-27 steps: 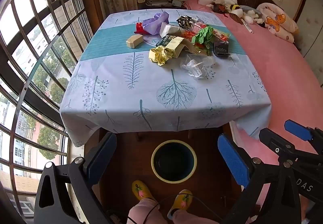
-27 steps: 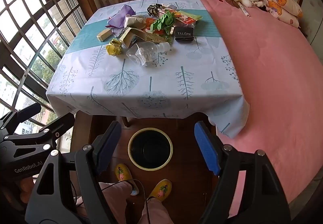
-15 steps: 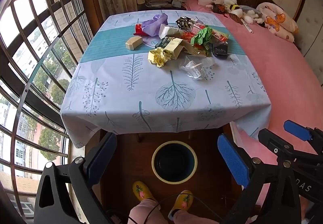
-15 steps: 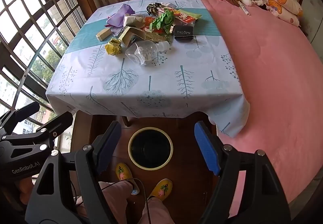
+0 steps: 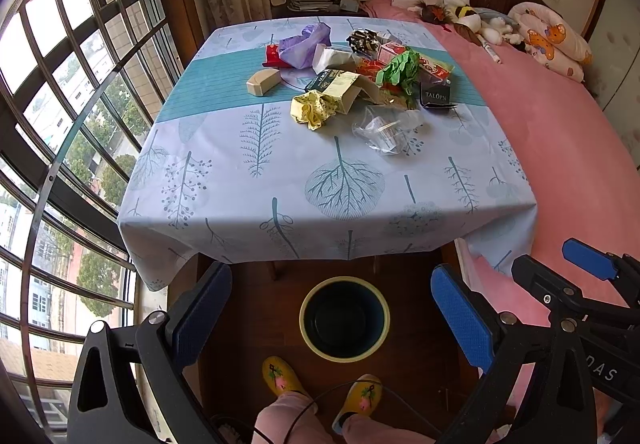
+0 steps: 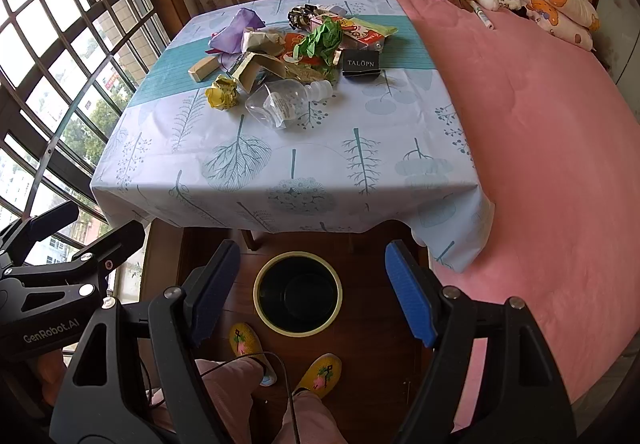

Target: Collect trash

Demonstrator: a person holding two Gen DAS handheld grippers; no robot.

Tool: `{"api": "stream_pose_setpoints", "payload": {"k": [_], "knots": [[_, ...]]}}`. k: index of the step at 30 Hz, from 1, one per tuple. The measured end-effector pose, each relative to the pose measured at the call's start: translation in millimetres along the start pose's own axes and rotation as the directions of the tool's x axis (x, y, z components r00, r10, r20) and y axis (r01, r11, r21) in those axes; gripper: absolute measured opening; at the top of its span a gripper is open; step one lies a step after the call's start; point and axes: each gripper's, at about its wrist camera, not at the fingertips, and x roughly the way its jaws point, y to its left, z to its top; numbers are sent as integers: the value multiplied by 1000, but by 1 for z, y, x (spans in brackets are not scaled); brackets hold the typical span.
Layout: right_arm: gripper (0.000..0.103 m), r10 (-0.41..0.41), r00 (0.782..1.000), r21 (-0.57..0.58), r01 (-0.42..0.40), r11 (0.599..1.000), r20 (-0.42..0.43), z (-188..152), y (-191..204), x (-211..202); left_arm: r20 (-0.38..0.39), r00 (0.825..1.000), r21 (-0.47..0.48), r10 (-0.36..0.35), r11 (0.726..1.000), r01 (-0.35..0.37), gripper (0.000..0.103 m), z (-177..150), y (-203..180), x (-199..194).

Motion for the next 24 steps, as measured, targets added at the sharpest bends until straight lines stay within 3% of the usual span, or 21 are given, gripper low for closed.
{"api": "stream_pose_setpoints", "payload": {"k": [24], "knots": [[73, 3, 1000, 4, -3, 1000, -4, 3, -2, -1, -13, 1000, -1, 2, 1000, -2, 101, -12, -7, 8]]}}
